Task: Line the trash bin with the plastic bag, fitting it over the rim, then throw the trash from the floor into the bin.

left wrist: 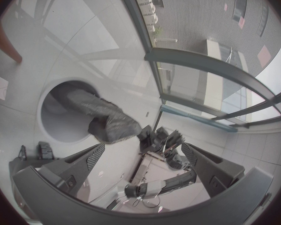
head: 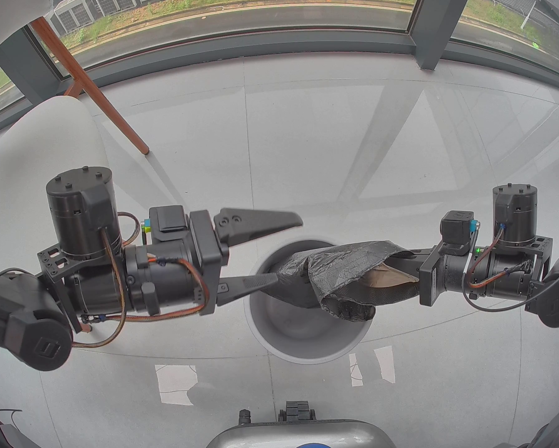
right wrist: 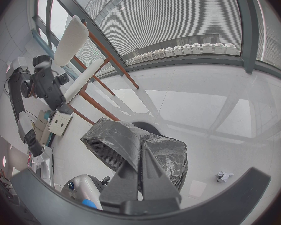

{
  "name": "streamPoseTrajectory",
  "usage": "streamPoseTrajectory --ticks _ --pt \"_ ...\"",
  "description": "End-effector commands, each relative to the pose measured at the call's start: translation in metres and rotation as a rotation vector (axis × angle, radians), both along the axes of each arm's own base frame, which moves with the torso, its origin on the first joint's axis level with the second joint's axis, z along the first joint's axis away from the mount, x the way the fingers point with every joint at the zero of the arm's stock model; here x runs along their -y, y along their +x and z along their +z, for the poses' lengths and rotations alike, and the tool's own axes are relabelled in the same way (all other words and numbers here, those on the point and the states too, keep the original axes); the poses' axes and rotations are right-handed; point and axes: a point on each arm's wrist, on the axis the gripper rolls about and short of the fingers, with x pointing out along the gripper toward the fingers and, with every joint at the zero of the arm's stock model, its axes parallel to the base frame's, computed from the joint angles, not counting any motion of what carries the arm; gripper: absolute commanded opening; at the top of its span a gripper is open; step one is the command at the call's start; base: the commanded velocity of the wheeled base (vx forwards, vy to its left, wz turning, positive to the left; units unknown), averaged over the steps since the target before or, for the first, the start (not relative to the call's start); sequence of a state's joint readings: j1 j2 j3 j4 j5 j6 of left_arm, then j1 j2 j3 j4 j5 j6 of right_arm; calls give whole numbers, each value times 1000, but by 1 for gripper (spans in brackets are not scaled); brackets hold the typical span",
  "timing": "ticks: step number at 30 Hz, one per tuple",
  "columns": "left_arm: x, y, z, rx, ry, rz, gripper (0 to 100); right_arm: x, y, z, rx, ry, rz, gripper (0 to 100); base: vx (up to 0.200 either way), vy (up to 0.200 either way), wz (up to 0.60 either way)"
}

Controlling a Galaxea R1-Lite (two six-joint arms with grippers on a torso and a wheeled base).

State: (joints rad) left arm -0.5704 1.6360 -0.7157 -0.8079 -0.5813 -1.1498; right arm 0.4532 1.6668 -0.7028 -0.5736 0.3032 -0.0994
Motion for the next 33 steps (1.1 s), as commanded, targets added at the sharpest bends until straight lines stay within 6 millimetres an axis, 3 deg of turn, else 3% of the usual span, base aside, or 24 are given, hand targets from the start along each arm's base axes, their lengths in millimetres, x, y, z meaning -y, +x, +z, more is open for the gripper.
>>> streamPoseTrajectory --ticks 1,3,8,15,19,29,33 --pt "-3 -33 1 13 109 -88 100 -1 1 -1 -33 27 -18 0 0 0 0" --pt "-1 -44 -8 -27 192 -128 100 0 2 0 -34 37 -28 0 0 0 0" --pt "2 -44 -30 -37 363 -153 100 1 5 -2 -37 36 -38 0 0 0 0" --pt "31 -33 -84 227 764 -210 100 3 12 -1 -31 40 -56 0 0 0 0" --pt "53 -24 -83 278 766 -226 100 3 13 1 -22 44 -58 0 0 0 0" --pt "77 -10 -82 342 729 -169 100 5 13 2 -28 55 -70 0 0 0 0" --pt "96 1 -97 375 730 -96 100 5 14 4 -22 55 -84 0 0 0 0"
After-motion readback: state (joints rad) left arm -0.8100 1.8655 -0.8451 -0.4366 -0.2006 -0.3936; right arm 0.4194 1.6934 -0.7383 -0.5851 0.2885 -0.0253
